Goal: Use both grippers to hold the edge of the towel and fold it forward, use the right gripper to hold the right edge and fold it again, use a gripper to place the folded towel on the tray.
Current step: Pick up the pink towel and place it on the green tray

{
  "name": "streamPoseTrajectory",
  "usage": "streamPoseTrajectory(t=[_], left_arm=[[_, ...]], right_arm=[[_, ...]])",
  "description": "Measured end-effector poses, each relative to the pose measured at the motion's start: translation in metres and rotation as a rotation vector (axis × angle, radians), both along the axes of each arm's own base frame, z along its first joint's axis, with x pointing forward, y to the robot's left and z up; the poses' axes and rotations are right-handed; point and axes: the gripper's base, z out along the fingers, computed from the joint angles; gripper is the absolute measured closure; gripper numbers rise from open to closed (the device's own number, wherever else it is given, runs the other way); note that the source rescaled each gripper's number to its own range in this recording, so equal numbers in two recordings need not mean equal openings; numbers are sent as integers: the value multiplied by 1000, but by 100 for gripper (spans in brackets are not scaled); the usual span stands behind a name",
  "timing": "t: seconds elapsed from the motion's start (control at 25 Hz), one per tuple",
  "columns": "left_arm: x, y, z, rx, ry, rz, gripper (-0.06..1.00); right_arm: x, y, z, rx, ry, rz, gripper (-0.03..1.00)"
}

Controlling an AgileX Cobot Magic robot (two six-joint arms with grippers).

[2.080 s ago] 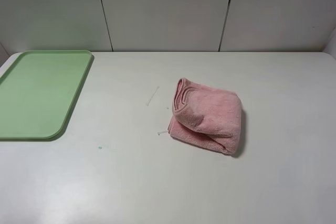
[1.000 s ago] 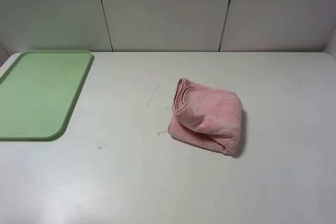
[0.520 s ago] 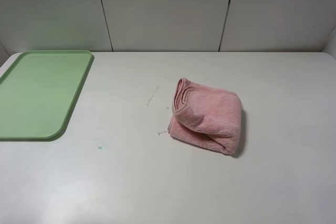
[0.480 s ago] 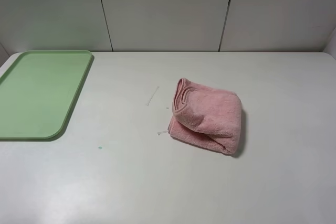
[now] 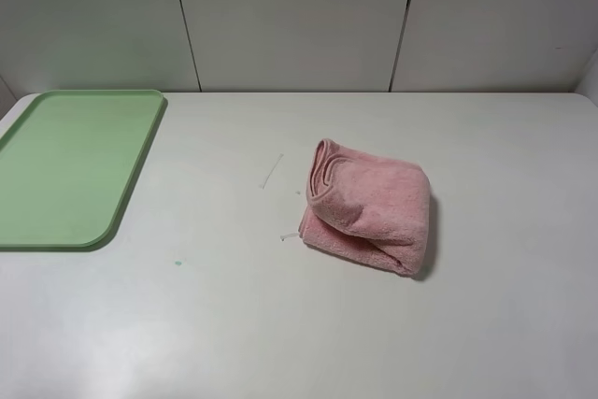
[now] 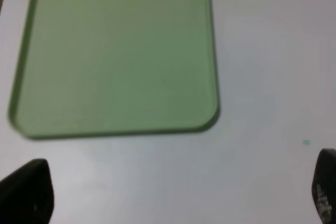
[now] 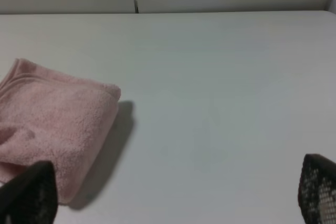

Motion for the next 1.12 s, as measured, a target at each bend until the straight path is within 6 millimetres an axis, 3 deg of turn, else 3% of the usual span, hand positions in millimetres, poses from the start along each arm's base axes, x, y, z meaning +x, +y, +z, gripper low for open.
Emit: streamPoseTrajectory(t=[0.16, 0.44, 0.8, 1.12], left_arm=[[10, -12, 6, -35, -74, -67, -4], [52, -52, 0, -14, -63, -187, -4], [110, -116, -29, -78, -77, -401, -4], [153, -159, -54, -153, -26, -463, -4]], right_arm=[[0, 0, 0, 0, 0, 0, -3], [0, 0, 0, 0, 0, 0, -3], [0, 0, 0, 0, 0, 0, -3], [0, 0, 0, 0, 0, 0, -3]])
